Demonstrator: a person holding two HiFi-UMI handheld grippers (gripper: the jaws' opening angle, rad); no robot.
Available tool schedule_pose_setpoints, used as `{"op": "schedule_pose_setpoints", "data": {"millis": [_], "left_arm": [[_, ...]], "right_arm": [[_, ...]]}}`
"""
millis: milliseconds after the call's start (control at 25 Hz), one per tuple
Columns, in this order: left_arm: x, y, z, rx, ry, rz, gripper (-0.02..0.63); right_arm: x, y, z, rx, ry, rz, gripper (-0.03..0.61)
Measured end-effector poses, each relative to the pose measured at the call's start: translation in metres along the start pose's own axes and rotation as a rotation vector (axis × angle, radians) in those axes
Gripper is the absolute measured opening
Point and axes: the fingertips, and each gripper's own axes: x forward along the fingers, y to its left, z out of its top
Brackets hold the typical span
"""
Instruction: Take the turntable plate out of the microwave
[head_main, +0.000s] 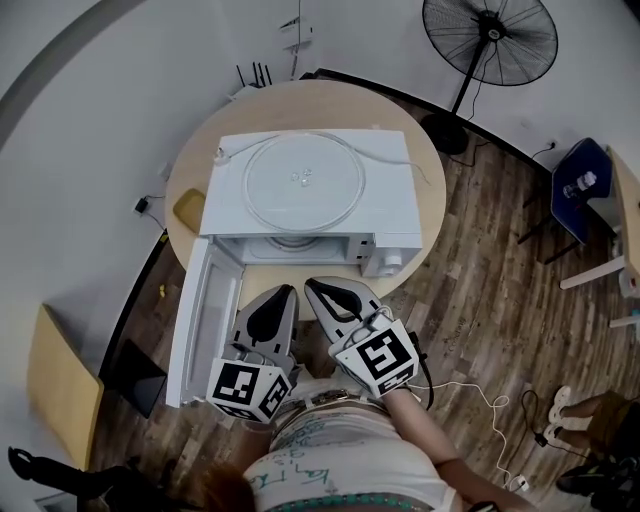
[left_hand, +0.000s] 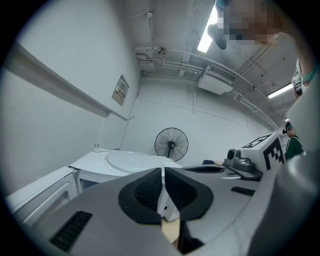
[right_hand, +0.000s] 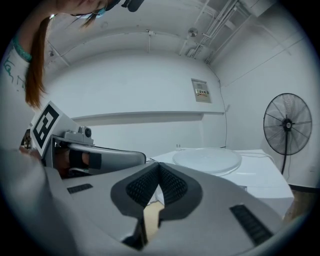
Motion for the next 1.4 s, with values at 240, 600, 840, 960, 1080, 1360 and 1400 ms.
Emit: {"op": "schedule_pose_setpoints", "data": {"millis": [240, 600, 840, 960, 1080, 1360, 1400], "left_arm": [[0.001, 0.031, 0.011, 0.001, -0.022, 0.001, 0.023], [0.011, 0.059, 0.012, -0.023, 0.004, -0.05, 0.021], [0.015, 0.065, 0.011, -0.042, -0.003, -0.067, 0.021], [0.019, 0.066, 0.007, -0.057, 0.016, -0.079, 0.021], [0.022, 0.066, 0.006, -0.057, 0.017, -0.08, 0.021], [0.03, 0.063, 0.002, -0.052, 0.039, -0.088, 0.021], [0.03, 0.063, 0.001, -0.056, 0.043, -0.088, 0.021]], "right_arm": [[0.033, 0.012, 0.008, 0.008, -0.004, -0.011, -0.009], [0.058, 0.009, 0.01, 0.024, 0.025, -0.069, -0.009], [0.063, 0.005, 0.002, 0.023, 0.057, -0.083, -0.009], [0.065, 0.002, 0.0, 0.035, 0.069, -0.092, -0.009], [0.066, 0.0, -0.003, 0.029, 0.078, -0.087, -0.009], [0.068, -0.004, -0.005, 0.031, 0.086, -0.069, -0.009], [0.068, -0.004, -0.005, 0.032, 0.088, -0.065, -0.009]]}}
